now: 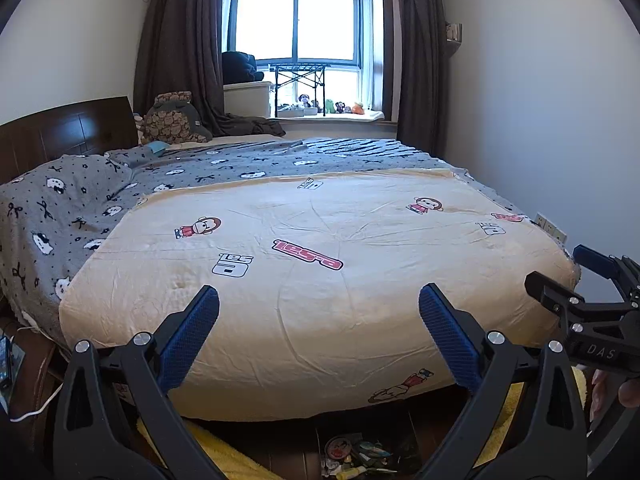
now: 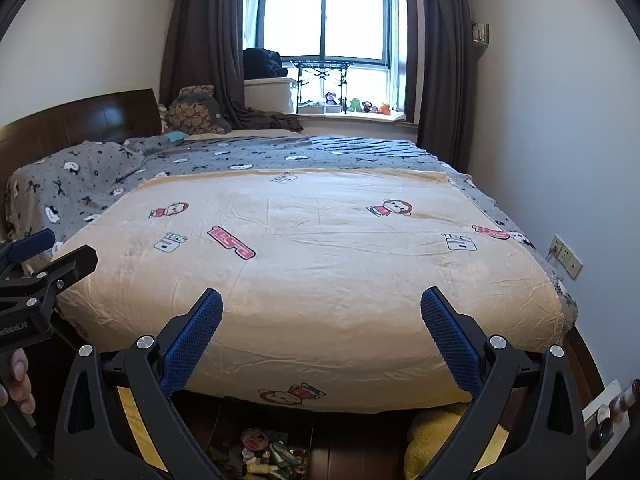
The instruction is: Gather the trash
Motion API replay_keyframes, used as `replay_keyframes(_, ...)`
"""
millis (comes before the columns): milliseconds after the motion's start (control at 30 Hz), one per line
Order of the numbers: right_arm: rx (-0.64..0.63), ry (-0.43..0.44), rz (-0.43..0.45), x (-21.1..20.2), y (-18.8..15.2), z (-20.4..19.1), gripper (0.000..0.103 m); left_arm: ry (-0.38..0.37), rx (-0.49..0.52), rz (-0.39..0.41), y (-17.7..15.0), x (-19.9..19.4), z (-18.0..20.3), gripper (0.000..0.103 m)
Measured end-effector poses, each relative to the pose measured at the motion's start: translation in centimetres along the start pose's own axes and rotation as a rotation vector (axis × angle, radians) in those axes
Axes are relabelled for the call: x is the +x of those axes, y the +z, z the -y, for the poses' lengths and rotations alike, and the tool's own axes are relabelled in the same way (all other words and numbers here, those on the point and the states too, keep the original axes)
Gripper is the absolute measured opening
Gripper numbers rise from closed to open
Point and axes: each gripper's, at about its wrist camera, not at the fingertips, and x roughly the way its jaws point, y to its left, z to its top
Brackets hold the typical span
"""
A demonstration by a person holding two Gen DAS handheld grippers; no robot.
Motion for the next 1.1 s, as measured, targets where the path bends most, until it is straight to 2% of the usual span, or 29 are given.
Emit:
replay_keyframes(200, 0.008, -0.026, 0.024, -0.73, 0.51, 0.49, 0.1, -0.001, 0.003, 0.009, 0.22, -0.33, 0.07, 0.095)
replay_keyframes(1100, 0.002, -0.003, 0.024, -0.87, 0.7, 0.03, 0.1, 0.007, 0.016, 0.017, 0.22, -0.62, 0.54, 0.095)
